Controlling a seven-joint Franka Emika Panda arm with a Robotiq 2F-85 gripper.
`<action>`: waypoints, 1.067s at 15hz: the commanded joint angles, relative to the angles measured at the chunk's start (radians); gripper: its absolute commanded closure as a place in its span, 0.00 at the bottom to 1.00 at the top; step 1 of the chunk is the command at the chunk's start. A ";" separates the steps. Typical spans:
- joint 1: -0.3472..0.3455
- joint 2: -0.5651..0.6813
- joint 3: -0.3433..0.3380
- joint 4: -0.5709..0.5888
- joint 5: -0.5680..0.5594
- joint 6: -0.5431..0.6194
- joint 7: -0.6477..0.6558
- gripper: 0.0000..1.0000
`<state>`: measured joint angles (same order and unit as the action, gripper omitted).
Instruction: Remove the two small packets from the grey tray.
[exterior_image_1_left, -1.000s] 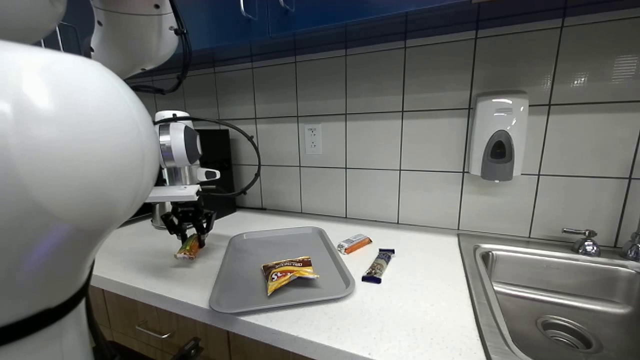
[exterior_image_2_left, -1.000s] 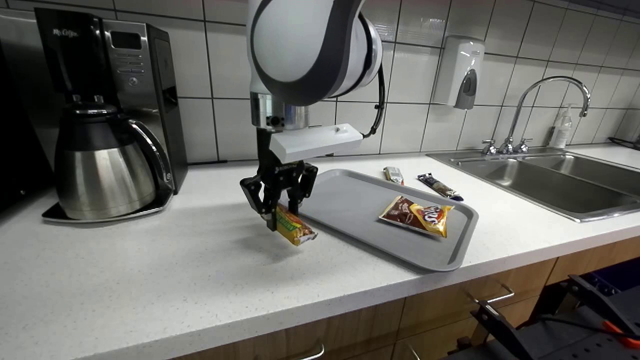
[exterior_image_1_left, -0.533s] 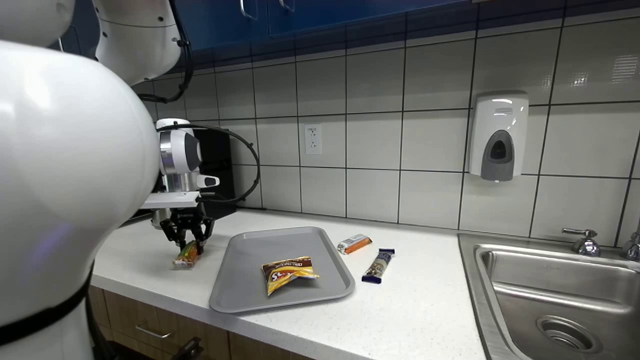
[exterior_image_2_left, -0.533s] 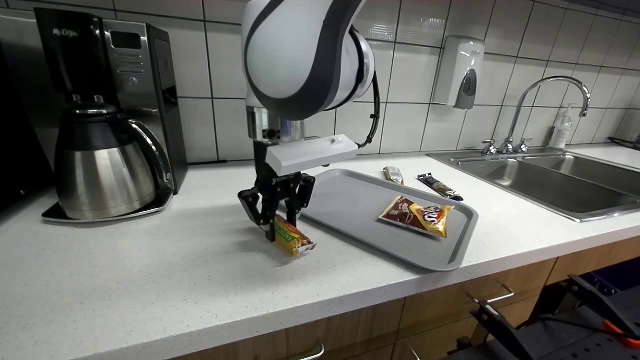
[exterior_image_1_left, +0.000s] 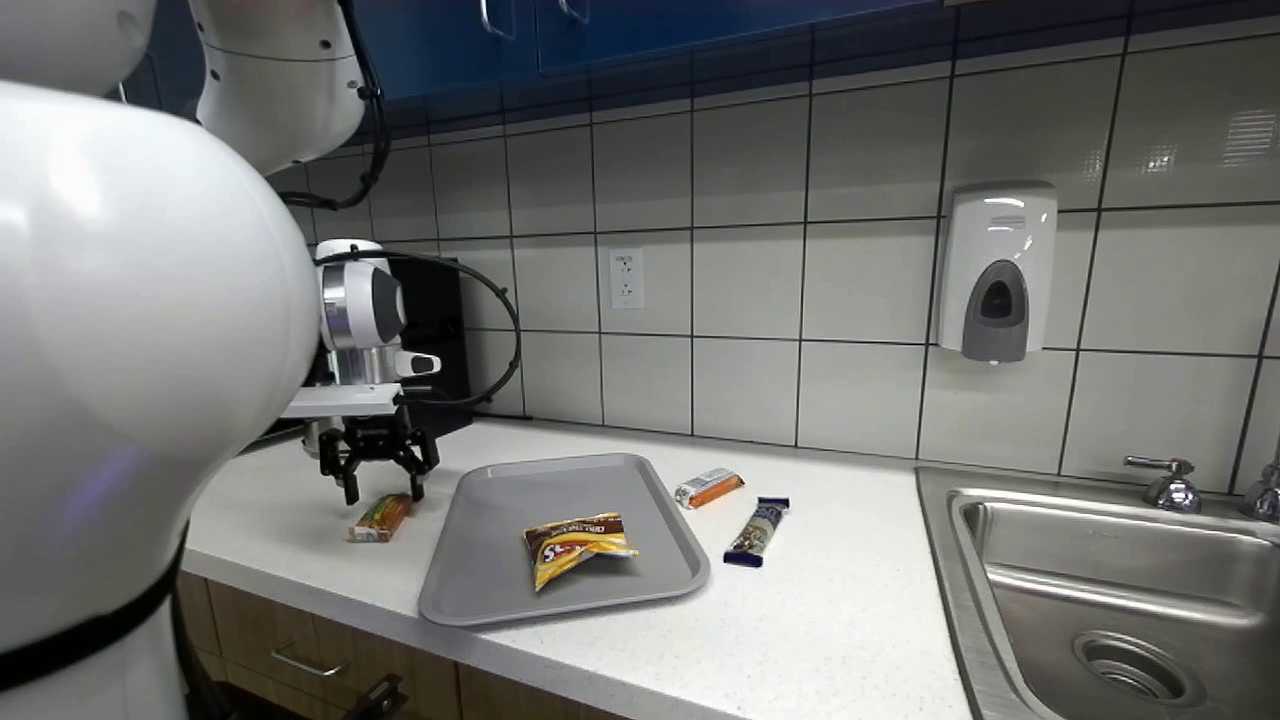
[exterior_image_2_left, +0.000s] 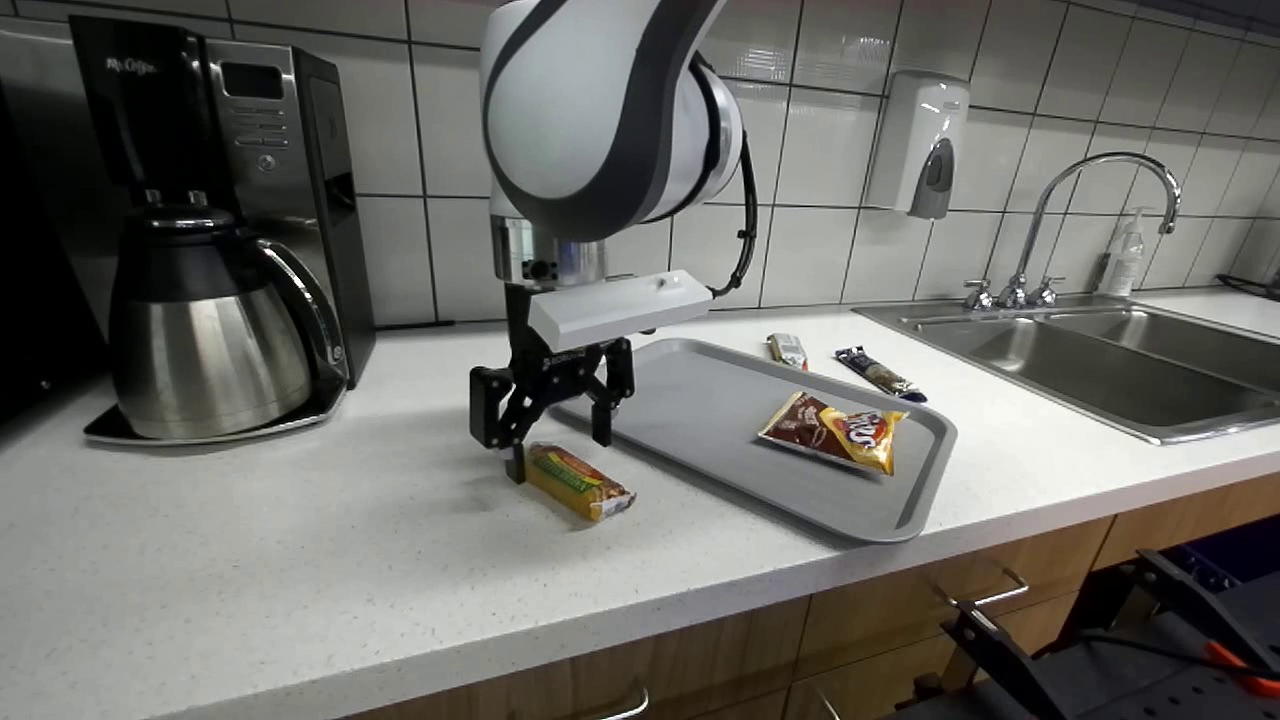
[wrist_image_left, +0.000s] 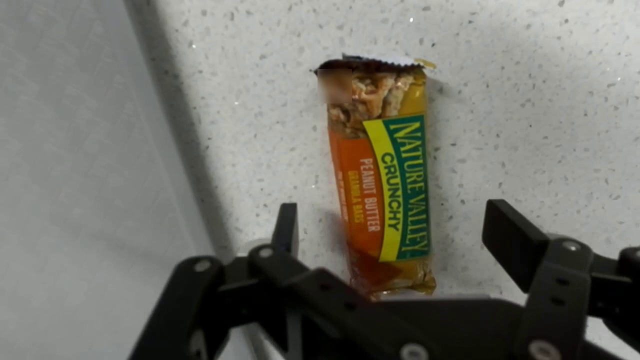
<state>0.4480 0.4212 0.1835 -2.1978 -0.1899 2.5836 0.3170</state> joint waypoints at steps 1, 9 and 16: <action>0.004 -0.020 -0.007 0.016 0.007 -0.029 0.016 0.00; -0.012 -0.093 -0.025 -0.021 0.001 -0.011 0.021 0.00; -0.055 -0.202 -0.024 -0.091 0.011 -0.006 0.010 0.00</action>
<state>0.4171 0.3047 0.1516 -2.2239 -0.1894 2.5842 0.3171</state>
